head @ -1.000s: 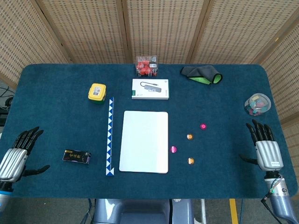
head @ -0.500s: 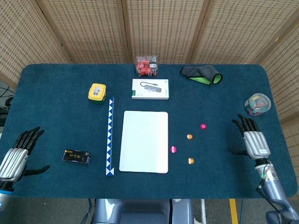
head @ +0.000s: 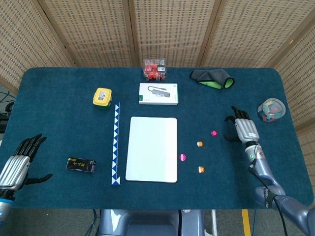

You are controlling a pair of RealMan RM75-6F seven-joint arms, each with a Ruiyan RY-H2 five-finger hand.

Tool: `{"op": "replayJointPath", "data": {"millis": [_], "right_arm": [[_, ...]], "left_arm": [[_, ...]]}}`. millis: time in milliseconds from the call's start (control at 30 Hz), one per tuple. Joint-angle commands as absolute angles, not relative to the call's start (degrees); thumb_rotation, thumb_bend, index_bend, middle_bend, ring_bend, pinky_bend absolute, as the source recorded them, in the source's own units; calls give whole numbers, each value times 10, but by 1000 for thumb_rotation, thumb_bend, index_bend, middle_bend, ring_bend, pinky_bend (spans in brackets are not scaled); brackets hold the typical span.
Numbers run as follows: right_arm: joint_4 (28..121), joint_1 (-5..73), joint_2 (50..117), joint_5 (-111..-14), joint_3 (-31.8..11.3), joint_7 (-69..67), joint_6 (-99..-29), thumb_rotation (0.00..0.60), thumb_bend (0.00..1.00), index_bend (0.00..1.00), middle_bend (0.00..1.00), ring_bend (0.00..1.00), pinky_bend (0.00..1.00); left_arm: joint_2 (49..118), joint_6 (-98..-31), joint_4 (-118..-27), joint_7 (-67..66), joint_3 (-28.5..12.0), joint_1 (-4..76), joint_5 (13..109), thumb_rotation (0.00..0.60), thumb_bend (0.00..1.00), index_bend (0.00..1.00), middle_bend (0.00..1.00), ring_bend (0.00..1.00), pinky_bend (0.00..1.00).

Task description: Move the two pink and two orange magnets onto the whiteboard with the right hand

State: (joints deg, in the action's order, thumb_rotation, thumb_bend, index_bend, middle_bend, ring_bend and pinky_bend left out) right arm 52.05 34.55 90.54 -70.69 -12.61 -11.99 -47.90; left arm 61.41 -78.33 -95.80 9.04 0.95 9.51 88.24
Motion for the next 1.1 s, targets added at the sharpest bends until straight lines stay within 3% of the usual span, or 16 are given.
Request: {"op": "replayJointPath", "data": {"millis": [33,1100], "right_arm": [[502,354,921,-703,-128,-122,-467,600,311,355,0,0,0],[465,381,961,-707,-118,-105,-434,600,311,373,0,0,0]], "left_arm": [[613,-781,-960,90,9,96,881,600,0,0,0,0,0],[612,-775,-965,84,9,98,878,600,0,0,0,0,0]]}}
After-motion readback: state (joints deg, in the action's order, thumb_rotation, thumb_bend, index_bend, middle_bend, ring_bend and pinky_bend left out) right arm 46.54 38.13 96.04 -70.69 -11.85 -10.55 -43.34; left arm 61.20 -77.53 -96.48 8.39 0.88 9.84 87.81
